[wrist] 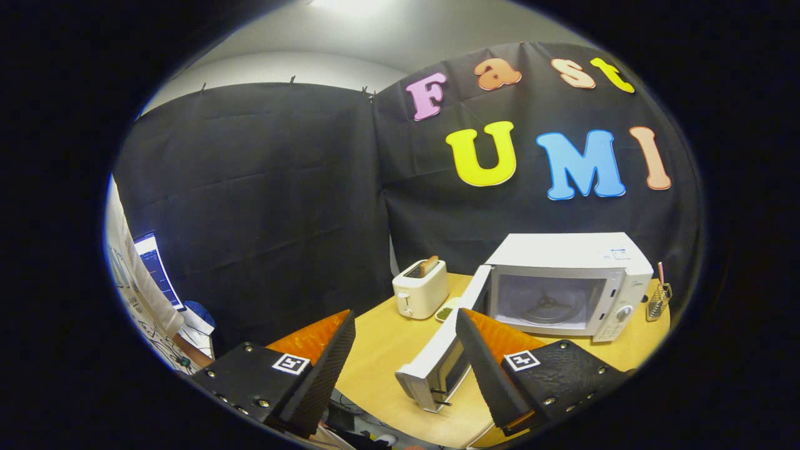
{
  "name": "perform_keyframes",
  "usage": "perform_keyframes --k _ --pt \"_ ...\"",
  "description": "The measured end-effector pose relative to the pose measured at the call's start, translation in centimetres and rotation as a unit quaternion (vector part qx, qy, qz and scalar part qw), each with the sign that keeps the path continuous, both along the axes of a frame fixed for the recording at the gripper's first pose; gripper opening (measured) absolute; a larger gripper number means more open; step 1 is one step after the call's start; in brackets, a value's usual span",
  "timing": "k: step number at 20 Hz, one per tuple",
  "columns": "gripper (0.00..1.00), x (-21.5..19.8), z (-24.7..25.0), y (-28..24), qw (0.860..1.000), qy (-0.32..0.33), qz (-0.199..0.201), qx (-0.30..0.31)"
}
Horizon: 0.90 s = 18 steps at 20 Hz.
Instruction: Open the microwave, put the food inside, and close the microwave door.
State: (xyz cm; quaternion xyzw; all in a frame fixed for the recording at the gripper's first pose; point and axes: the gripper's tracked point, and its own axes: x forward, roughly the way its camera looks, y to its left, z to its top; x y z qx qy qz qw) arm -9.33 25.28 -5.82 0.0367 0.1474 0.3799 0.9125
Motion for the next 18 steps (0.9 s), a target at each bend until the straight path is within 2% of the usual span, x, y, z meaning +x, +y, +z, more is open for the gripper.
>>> perform_keyframes --k 4,11,18 --pt "0.98 1.6 -1.0 -4.9 0.999 0.003 -0.049 -0.012" --pt "0.98 3.4 -4.5 -12.5 0.991 0.046 -0.12 -0.024" --pt "0.98 4.1 -8.7 -16.8 0.984 0.093 -0.151 -0.033"
